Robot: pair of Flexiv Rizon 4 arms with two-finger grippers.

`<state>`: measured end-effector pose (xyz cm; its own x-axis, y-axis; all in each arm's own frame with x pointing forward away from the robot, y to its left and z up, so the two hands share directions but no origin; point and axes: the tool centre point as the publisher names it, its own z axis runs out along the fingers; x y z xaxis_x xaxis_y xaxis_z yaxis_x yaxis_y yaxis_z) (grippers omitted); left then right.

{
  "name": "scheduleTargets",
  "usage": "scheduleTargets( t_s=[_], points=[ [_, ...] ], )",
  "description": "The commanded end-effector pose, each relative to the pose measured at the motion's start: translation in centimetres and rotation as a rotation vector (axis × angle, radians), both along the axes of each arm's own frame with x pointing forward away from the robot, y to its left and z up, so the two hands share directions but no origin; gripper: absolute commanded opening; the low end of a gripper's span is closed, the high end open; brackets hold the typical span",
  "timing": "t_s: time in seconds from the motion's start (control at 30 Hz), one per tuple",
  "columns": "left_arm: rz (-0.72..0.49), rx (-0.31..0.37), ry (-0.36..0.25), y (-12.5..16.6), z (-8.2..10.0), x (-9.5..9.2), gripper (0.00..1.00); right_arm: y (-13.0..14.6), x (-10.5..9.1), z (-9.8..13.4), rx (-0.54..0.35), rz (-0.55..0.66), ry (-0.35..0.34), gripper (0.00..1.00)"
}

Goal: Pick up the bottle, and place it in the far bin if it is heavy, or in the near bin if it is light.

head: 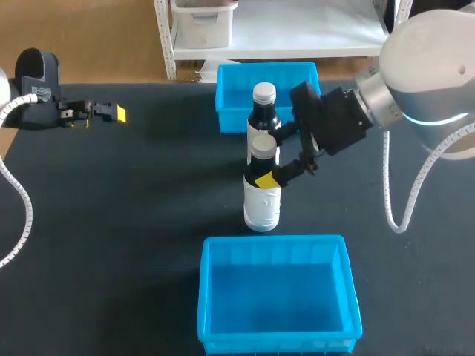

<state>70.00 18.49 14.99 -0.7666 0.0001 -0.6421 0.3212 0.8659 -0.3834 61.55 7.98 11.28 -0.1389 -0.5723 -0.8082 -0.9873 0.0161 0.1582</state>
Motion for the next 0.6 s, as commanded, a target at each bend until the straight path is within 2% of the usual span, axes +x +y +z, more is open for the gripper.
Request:
scheduleTargets(
  t_s=[0.03,0.23,0.3,0.4,0.43,0.47,0.53,0.6],
  points=[
    [0.000,0.000,0.000,0.00,0.00,0.00,1.00,0.11,0.10,0.08,0.007,0.003,-0.001,1.00],
    [0.000,0.000,0.000,0.00,0.00,0.00,1.00,0.20,0.09,0.26,0.009,0.002,-0.006,0.98],
    [0.000,0.000,0.000,0.00,0.00,0.00,1.00,0.18,0.11,0.32,0.010,0.001,-0.007,0.78],
    [0.000,0.000,0.000,0.00,0.00,0.00,1.00,0.18,0.12,0.36,0.011,0.001,-0.009,0.75],
    [0.000,0.000,0.000,0.00,0.00,0.00,1.00,0.21,0.10,0.37,0.011,0.001,-0.010,0.68],
    [0.000,0.000,0.000,0.00,0.00,0.00,1.00,0.22,0.09,0.38,0.011,0.002,-0.011,0.51],
    [0.000,0.000,0.000,0.00,0.00,0.00,1.00,0.25,0.06,0.38,0.012,0.003,-0.010,0.47],
    [0.000,0.000,0.000,0.00,0.00,0.00,1.00,0.26,0.04,0.38,0.013,0.003,-0.009,0.47]
  ],
)
